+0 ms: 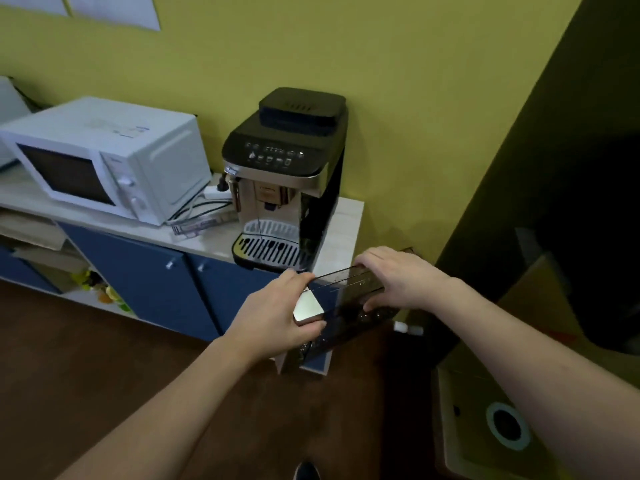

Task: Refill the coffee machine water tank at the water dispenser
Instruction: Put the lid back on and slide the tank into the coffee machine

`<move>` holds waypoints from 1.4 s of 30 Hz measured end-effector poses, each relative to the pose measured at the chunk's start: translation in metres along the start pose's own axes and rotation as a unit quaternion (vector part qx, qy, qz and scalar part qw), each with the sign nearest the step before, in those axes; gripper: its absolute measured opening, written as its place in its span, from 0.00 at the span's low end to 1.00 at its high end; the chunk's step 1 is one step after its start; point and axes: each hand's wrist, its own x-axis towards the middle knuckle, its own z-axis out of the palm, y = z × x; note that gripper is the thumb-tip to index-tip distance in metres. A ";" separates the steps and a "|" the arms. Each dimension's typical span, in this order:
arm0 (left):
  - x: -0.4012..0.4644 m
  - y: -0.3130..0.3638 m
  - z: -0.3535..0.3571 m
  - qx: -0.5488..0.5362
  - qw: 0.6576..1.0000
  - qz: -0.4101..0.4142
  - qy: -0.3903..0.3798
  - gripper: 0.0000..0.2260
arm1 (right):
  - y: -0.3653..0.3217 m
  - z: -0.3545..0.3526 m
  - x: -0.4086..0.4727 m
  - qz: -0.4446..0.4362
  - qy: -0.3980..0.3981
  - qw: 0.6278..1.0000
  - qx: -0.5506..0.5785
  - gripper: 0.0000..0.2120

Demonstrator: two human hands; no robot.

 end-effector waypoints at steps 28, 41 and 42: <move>0.234 -0.060 0.084 -0.136 0.979 -0.149 0.011 0.41 | 0.172 -0.021 0.267 -0.079 -0.075 0.974 -0.198 0.32; 0.242 -0.074 0.103 -0.143 0.973 -0.178 -0.022 0.46 | 0.168 0.013 0.257 -0.029 -0.062 0.992 -0.106 0.40; 0.239 -0.073 0.100 -0.151 0.973 -0.171 -0.027 0.47 | 0.162 0.013 0.249 -0.008 -0.047 0.996 -0.078 0.40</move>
